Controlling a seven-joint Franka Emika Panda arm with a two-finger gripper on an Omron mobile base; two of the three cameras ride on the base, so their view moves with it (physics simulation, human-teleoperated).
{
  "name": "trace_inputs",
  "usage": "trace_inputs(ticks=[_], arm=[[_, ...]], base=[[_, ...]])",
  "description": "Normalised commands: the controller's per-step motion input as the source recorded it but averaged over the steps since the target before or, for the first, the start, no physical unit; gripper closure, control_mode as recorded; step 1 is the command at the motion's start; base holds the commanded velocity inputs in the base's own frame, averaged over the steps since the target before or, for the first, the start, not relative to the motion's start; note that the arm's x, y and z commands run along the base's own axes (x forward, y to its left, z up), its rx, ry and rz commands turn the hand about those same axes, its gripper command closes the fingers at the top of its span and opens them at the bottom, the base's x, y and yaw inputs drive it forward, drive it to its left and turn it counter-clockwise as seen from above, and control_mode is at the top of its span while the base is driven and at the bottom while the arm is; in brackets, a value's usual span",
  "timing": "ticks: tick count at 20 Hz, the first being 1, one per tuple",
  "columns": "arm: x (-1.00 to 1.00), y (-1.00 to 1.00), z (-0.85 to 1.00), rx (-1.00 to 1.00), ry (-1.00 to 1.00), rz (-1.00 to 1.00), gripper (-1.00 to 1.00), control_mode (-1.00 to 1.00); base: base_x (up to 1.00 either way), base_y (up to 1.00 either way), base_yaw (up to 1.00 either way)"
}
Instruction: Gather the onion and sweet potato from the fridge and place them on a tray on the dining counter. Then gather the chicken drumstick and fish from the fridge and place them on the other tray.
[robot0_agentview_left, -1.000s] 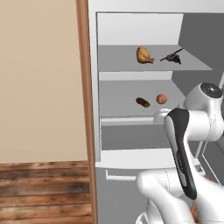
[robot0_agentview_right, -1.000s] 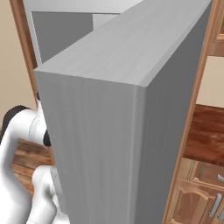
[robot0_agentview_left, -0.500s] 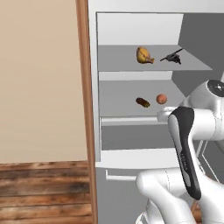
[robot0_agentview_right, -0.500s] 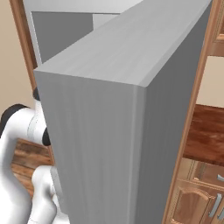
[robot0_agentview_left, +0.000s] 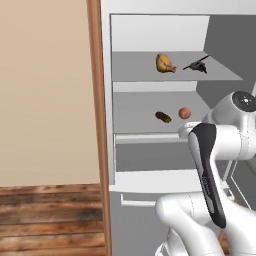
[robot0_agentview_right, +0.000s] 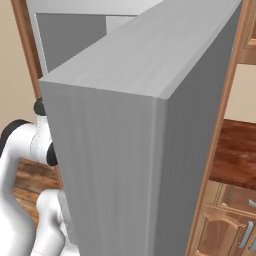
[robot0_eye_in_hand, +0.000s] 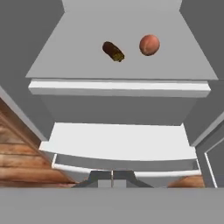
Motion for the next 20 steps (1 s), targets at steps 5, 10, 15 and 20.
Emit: trace_inputs(ticks=[5, 10, 15, 20], arm=[[0.01, -0.10, 0.18, 0.13, -0.22, 0.00, 1.00, -1.00], [0.08, 0.00, 0.29, 0.01, -0.05, 0.00, -1.00, -1.00], [0.00, 0.00, 0.51, 0.00, 0.00, 0.00, -1.00, -1.00], [0.00, 0.00, 0.42, 0.00, 0.00, 0.00, -1.00, -1.00]], base=[[0.00, 0.00, 0.00], [0.00, 0.00, 0.00], [0.00, 0.00, 0.00], [0.00, 0.00, 0.00]])
